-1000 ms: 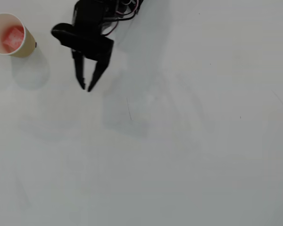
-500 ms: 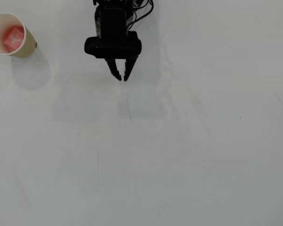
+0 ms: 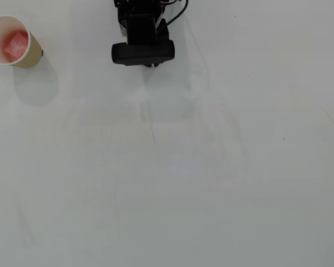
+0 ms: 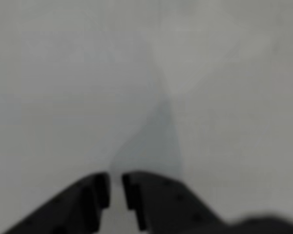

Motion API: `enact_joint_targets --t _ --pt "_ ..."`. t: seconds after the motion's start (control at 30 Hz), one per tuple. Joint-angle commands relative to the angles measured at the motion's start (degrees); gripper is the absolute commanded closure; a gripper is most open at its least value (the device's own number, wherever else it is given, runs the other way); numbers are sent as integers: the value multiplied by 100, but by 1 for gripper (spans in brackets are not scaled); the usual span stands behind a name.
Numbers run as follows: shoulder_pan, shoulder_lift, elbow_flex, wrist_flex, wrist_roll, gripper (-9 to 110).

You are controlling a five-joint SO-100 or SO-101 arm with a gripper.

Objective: Pick up the cube and drop it in the cup.

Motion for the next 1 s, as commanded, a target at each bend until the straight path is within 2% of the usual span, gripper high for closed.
enact_joint_targets --t 0.0,0.2,0.6,0.97 --pt "-97 176 105 9 26 101" --pt "-176 185 202 9 352 102" --pt "-308 185 264 -281 352 102" --pt "316 185 264 -387 360 101"
